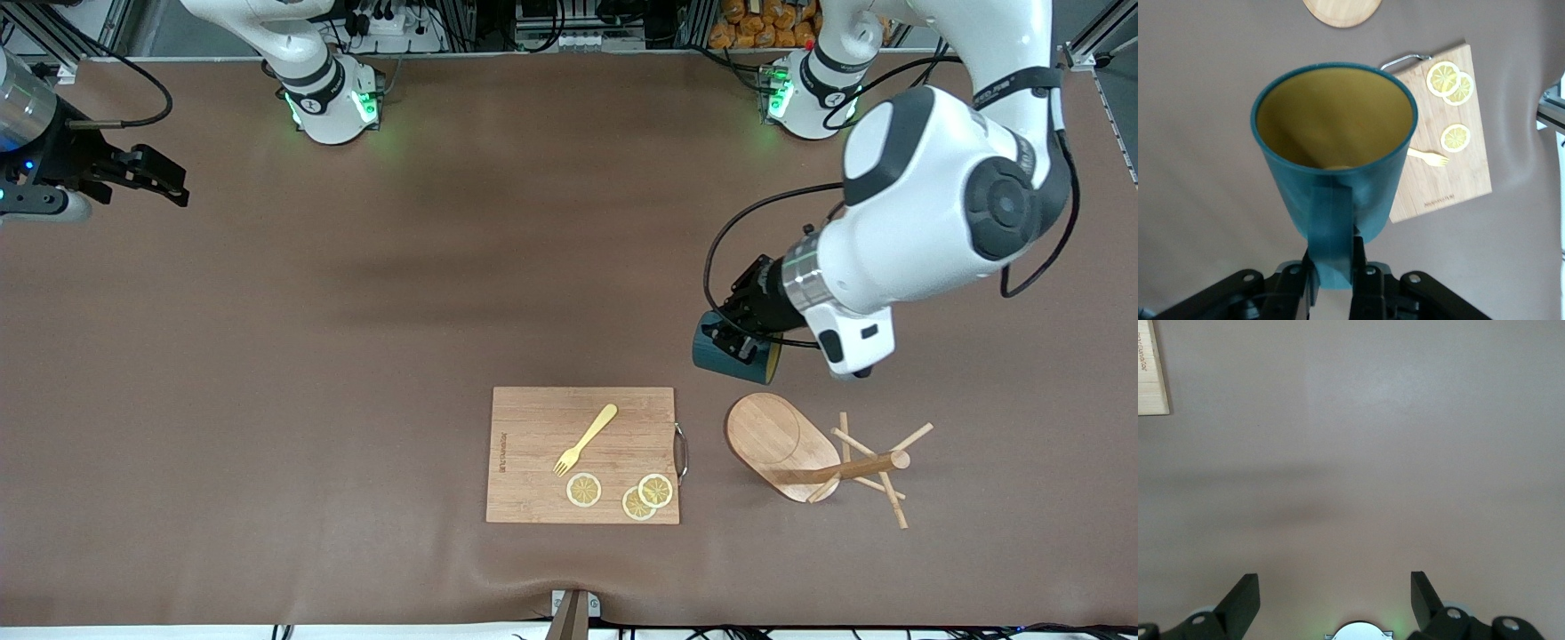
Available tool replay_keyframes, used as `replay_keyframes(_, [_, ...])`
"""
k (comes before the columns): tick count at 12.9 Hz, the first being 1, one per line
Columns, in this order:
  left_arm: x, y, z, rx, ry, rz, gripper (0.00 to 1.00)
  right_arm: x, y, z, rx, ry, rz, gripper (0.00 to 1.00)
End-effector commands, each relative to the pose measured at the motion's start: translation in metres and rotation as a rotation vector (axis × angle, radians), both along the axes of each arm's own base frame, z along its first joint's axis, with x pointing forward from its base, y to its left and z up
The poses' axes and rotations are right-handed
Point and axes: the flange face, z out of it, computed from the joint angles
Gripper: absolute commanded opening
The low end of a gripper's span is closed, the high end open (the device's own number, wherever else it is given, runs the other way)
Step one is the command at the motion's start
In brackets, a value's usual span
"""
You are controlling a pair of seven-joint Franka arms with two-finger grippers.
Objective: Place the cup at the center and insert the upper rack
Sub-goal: 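Lower the mug handle onto a mug tree peg with the left gripper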
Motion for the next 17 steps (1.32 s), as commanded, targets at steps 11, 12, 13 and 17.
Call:
replay_keyframes(11, [0.071,0.142,-0.056,-0.508,0.082,0.186,0.00,0.002,0.009,-0.007,-0.012,0.007,0.002,1.00])
replay_keyframes(12, [0.072,0.147,-0.059,-0.513,0.072,0.179,0.00,0.001,0.010,-0.008,-0.014,0.011,0.005,1.00])
replay_keyframes(13, [0.075,0.160,-0.065,-0.518,0.063,0.181,0.00,0.000,0.008,-0.007,-0.014,0.013,-0.001,1.00])
replay_keyframes(17, [0.088,0.187,-0.086,-0.627,0.065,0.232,0.00,0.003,0.005,-0.008,-0.013,0.005,-0.007,1.00])
